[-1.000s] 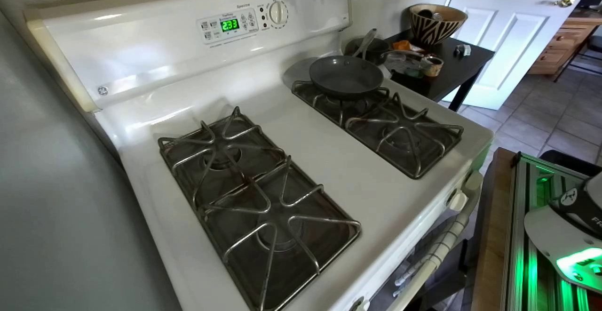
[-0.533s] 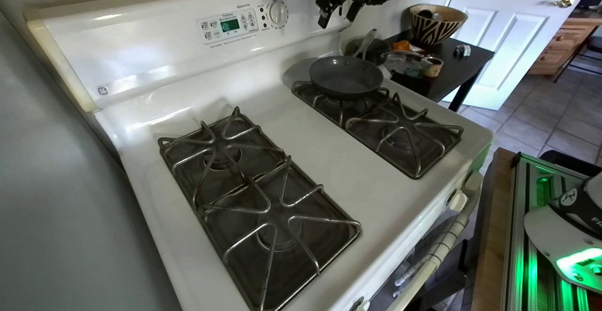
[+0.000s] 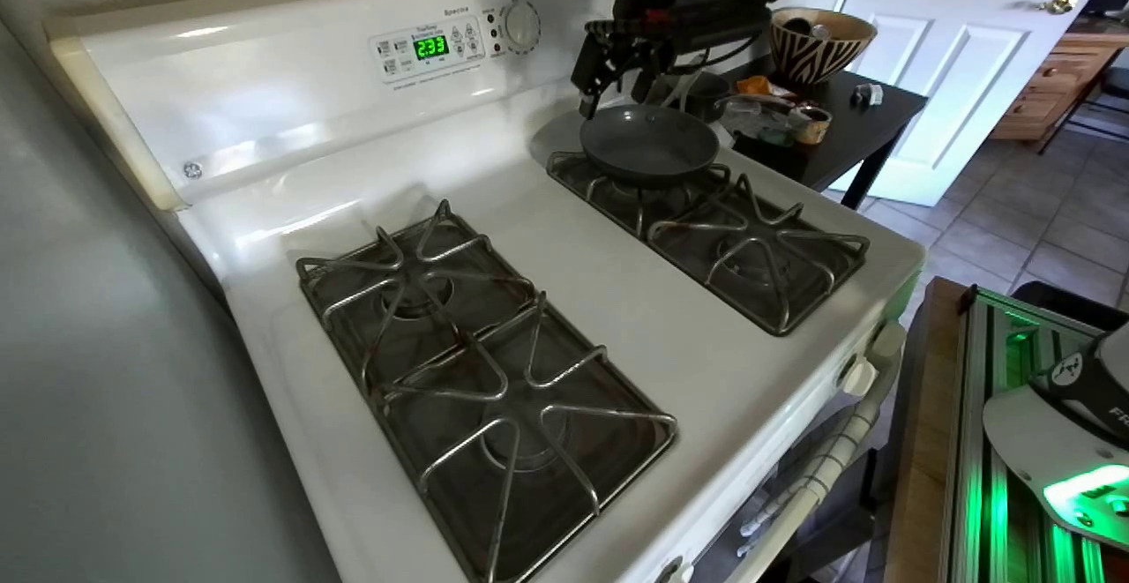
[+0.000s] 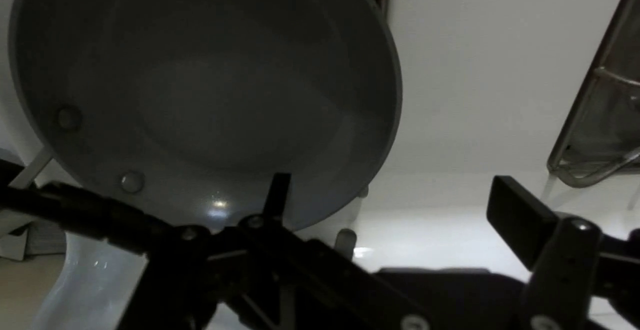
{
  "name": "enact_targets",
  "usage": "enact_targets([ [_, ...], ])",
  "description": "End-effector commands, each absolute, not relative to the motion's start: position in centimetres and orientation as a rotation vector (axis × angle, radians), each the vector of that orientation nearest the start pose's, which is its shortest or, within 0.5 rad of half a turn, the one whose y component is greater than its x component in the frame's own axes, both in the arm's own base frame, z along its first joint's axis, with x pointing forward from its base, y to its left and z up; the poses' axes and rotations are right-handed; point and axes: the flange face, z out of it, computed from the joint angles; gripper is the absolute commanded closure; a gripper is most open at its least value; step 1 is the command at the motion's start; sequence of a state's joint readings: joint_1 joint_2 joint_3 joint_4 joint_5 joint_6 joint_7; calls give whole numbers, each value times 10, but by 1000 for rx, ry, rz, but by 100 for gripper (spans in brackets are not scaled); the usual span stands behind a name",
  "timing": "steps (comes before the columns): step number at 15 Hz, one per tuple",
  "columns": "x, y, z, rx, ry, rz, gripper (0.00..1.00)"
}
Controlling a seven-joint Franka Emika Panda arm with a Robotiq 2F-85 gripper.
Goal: Move the pan to the left
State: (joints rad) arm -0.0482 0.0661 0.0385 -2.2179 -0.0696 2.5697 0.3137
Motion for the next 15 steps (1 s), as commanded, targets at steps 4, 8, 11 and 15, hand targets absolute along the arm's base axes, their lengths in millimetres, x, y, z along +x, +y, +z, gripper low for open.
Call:
enact_targets([
  [4, 574, 4, 331, -3112, 503, -341, 0],
  [8, 584, 4, 320, -3108, 536, -317, 24],
  [11, 590, 4, 316, -3105, 552, -314, 40],
  [15, 597, 6, 311, -3111, 553, -309, 12],
])
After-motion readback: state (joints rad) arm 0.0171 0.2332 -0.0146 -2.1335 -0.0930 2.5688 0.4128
